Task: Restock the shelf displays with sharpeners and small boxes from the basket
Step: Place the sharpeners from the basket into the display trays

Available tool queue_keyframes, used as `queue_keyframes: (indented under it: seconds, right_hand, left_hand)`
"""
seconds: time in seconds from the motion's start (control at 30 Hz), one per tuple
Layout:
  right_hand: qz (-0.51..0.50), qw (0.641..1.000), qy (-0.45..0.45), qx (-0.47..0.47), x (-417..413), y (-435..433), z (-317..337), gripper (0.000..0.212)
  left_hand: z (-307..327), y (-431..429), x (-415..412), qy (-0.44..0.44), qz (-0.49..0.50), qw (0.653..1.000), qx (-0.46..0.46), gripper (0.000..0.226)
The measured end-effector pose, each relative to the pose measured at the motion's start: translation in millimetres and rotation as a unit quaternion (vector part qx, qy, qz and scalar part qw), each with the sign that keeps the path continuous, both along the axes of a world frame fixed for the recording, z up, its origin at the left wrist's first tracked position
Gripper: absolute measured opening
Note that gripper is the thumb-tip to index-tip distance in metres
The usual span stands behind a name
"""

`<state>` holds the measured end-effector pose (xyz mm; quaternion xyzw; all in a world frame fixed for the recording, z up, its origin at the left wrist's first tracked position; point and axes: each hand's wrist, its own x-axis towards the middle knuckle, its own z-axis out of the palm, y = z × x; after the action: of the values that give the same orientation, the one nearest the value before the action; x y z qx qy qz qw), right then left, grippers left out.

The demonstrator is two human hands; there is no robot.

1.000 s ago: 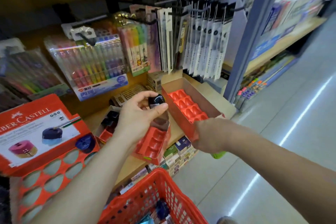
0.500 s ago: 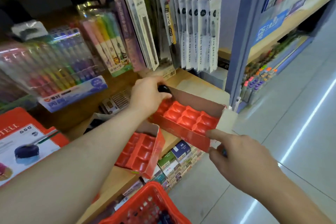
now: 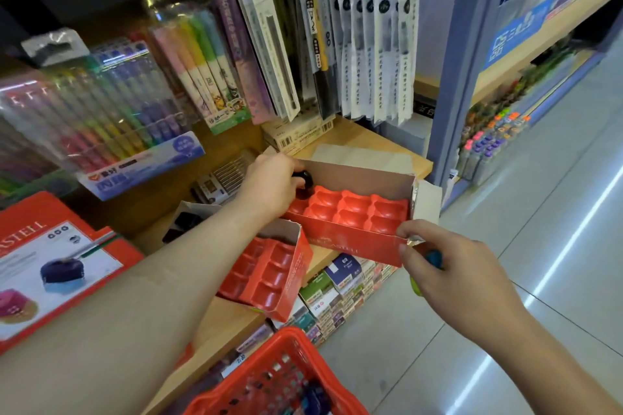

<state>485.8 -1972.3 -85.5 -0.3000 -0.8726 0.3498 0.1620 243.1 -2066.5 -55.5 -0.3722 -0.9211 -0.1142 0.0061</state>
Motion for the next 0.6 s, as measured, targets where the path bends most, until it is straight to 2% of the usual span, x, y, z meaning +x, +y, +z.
queue_keyframes:
  seconds: [0.07, 0.2, 0.4, 0.5, 0.6]
  right_hand:
    - [-0.006, 1.0, 0.015, -0.004, -1.7, -2.6, -1.5, 0.012]
    - [-0.014, 0.999, 0.03, -0.038, -5.0, -8.9, -0.8, 0.012]
    - [0.01, 0.981, 0.045, -0.186, -10.3, -10.4, 9.6, 0.033]
    - [0.057, 0.949, 0.02, -0.309, -2.1, -3.3, 24.4, 0.05]
    - [0.066, 0.888, 0.055, -0.452, 10.9, 3.7, 35.3, 0.052]
  left_hand:
    - [-1.3, -1.1, -1.4, 0.028, -0.012, 1.0, -0.005, 0.029]
    - [7.4, -0.9, 3.1, 0.032, 0.027, 0.999, 0.021, 0.023]
    - [16.1, -29.2, 47.0, 0.014, -0.008, 0.999, 0.05, 0.033]
    - [15.4, -44.7, 82.1, -0.004, -0.019, 0.996, 0.084, 0.034]
    - [19.3, -57.3, 117.7, -0.115, -0.034, 0.972, 0.202, 0.032]
